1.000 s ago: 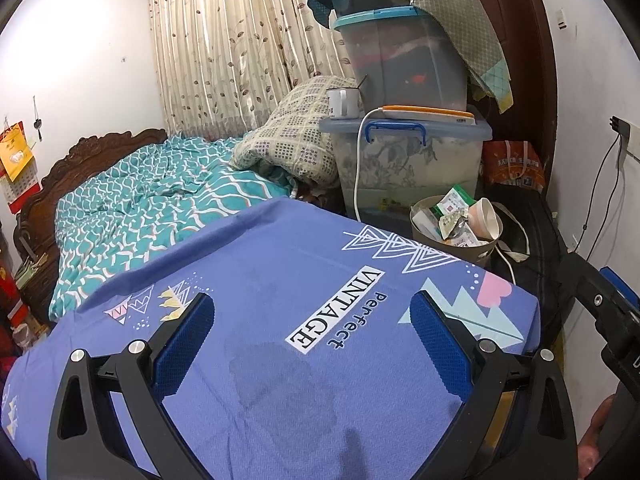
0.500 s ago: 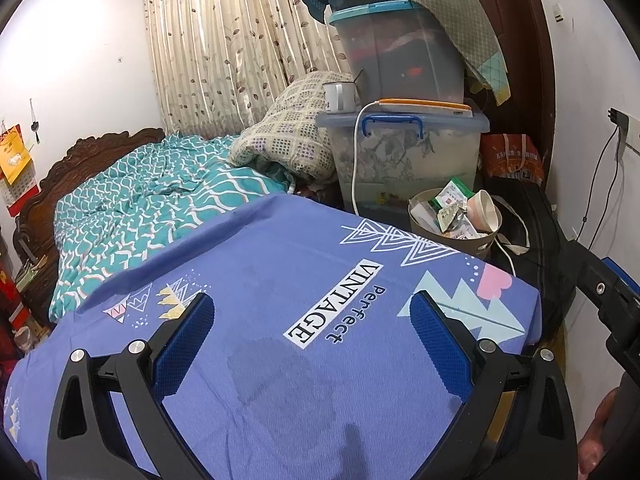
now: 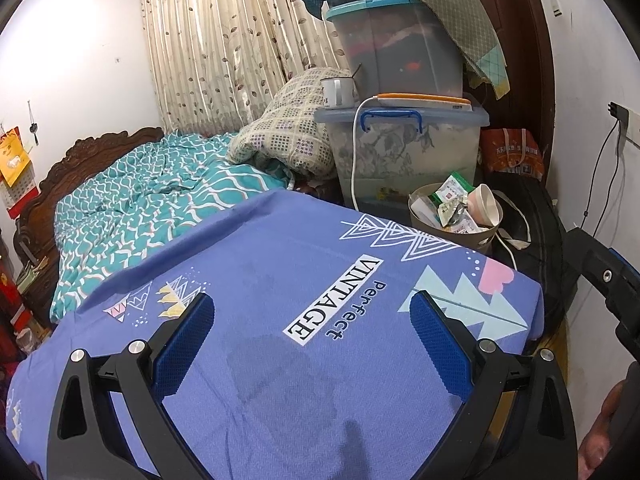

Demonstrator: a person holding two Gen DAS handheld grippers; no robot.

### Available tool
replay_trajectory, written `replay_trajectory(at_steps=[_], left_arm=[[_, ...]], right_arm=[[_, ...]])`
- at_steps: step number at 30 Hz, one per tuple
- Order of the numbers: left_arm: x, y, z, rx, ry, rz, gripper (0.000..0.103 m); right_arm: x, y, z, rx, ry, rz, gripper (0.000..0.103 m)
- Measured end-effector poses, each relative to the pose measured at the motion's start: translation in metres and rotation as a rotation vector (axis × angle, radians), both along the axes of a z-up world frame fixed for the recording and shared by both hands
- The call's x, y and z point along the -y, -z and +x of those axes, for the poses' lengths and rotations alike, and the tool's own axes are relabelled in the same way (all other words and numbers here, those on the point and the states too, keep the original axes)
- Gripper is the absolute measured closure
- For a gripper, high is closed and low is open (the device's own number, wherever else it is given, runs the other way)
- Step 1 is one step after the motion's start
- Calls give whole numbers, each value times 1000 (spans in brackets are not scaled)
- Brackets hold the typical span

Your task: Collect trash

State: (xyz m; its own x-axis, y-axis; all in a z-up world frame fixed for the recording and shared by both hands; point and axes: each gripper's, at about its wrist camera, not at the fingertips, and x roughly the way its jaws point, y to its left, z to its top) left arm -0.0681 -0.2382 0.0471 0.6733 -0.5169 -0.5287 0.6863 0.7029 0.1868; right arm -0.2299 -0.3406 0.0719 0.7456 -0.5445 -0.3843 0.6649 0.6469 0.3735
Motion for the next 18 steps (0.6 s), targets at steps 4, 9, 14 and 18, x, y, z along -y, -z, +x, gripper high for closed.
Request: replay_trajectory(at_steps=[4,9,14,18], left_arm=[[0,1,0,-3,2,3,9],[-1,1,0,-3,5,7,9],[-1,1,0,-2,6,8,9],[-3,2,0,-4,5,7,9]], right_arm=[[0,1,0,0,0,1,4],[0,1,1,-1,-2,0,4],[-1,1,0,-1,-1,0,4],[1,0,1,-1,-2,1,4]])
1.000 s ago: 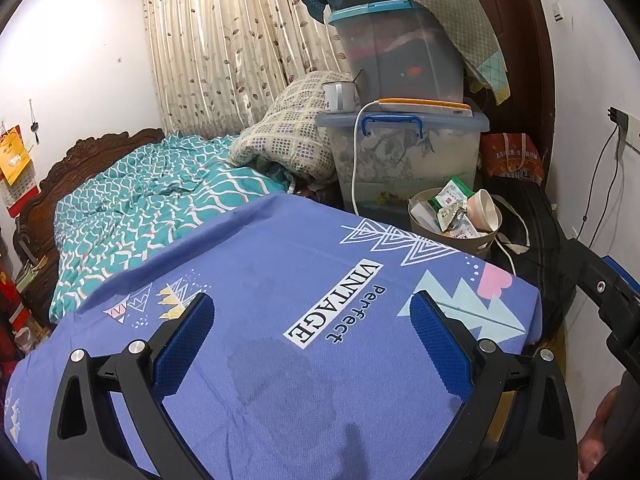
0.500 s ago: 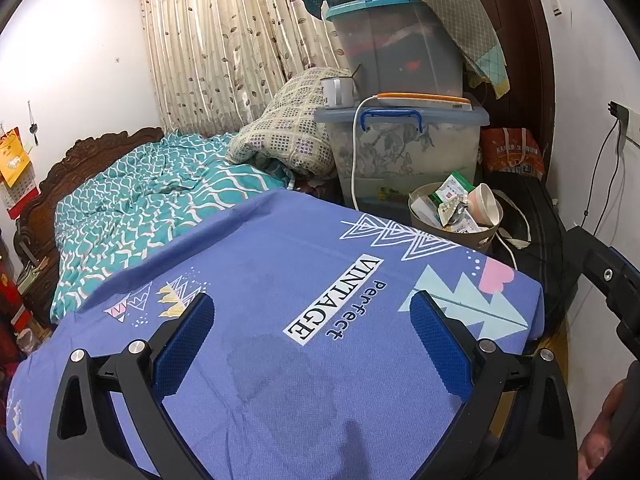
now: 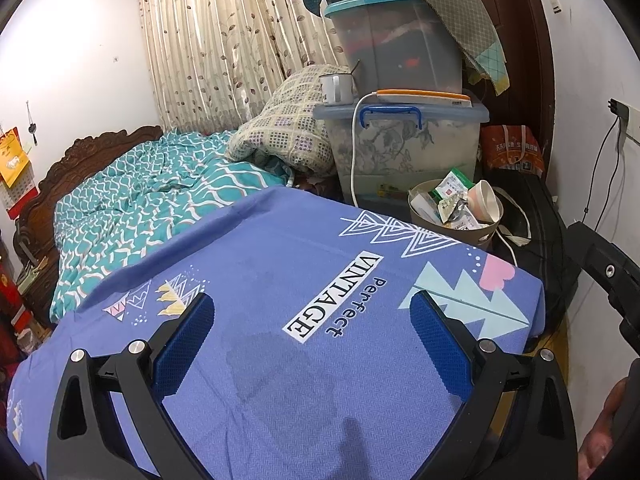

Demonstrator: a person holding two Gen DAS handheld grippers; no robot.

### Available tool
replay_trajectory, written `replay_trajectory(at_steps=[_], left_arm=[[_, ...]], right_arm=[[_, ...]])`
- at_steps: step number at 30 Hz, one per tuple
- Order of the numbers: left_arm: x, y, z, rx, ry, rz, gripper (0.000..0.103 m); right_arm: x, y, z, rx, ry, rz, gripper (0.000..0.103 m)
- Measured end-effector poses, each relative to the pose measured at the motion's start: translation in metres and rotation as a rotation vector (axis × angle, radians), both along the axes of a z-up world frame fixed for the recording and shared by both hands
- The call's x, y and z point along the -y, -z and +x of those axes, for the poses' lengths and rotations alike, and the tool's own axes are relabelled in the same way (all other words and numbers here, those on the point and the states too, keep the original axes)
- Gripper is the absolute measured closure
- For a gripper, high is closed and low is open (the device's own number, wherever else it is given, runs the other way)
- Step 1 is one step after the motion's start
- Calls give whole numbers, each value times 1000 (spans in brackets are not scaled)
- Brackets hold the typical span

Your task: Collect trash

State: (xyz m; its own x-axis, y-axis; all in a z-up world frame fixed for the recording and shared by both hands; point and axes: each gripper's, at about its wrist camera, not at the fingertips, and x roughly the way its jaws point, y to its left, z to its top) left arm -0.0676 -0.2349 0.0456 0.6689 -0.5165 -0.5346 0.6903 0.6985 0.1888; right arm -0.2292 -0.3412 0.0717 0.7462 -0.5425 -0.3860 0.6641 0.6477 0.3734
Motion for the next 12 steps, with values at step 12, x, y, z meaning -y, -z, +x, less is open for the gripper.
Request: replay_trajectory(at_steps=[12], left_arm=[[-5,0,1,-11,12,-4,9]], right_arm=[[-1,1,3,-4,-8,0,4]])
